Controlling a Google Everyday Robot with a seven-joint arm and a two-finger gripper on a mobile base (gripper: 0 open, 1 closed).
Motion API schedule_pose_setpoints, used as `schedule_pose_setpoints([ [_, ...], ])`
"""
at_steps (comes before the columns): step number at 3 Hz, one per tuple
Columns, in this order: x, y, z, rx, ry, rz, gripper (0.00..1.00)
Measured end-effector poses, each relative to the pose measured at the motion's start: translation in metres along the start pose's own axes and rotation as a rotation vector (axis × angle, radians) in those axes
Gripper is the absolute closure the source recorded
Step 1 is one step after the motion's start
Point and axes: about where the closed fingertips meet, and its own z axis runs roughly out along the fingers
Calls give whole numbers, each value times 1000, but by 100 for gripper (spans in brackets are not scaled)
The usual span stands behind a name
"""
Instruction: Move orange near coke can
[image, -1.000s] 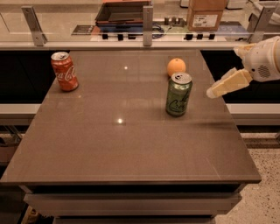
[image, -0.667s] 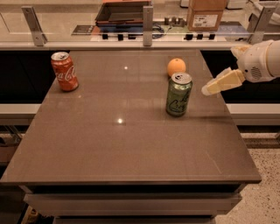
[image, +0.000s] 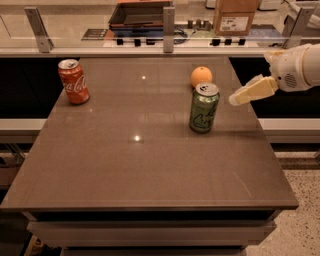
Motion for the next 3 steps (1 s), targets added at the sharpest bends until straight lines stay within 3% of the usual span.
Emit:
schedule_pose_setpoints([
  [3,-18,2,59,-100,-135,52,0],
])
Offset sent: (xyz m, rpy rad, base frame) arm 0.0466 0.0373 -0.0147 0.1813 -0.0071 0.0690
